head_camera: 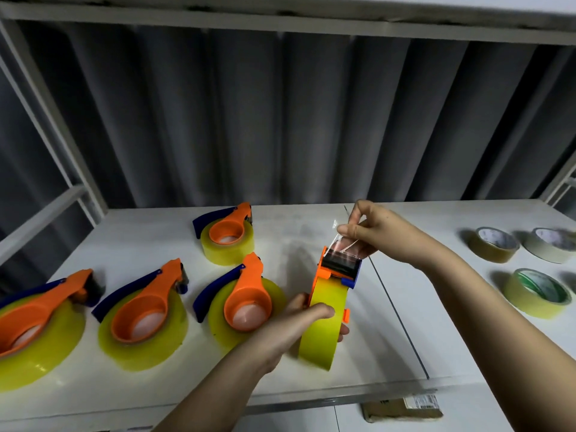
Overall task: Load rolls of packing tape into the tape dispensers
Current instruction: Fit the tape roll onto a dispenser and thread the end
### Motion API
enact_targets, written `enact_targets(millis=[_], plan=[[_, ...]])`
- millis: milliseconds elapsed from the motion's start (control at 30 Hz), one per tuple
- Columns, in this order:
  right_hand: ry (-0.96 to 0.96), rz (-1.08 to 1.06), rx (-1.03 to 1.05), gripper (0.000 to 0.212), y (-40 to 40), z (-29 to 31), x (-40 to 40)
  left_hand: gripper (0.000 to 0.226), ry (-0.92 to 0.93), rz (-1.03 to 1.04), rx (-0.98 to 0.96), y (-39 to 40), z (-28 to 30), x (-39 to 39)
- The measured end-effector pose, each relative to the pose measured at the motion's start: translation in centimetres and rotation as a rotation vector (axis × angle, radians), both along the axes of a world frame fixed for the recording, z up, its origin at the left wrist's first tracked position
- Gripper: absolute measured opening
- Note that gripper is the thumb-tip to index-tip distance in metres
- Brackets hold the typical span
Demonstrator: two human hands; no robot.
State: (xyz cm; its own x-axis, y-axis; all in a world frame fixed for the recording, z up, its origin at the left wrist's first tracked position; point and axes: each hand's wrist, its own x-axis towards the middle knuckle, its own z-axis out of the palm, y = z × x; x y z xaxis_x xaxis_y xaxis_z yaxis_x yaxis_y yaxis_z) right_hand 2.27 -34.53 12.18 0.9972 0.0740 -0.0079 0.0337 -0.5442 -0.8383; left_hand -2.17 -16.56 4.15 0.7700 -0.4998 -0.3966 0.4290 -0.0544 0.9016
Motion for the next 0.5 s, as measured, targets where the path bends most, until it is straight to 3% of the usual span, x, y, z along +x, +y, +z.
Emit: enact_targets(millis=[67,300,367,433,467,500], plan=[[0.037,0.027,0.003,0.022,0.0,0.3,0.2,0.049,-0.008,-0.014,0.01,-0.2,-0.1,0.1],[0.148,0.073,0.073,0.02,-0.4,0.9,1.0,0.045,0.026,0.044,0.067,-0.6,0.4,0.6],[0.2,0.092,0.115,0.02,-0.6,0.9,1.2,0.042,-0.193,-0.02,0.421,0.3,1.6,0.6],[0.238,0.114,0.14,0.021,-0.7,0.9,1.5,0.05,-0.557,-0.011,0.83,0.9,2.0,1.5],[0.249,0.118,0.147,0.021,-0.7,0.9,1.6,0.048,-0.702,0.076,0.874,0.8,2.4,2.2],[0.254,0.121,0.153,0.021,-0.7,1.0,1.7,0.042,-0.803,0.173,0.793,0.6,2.7,2.9]])
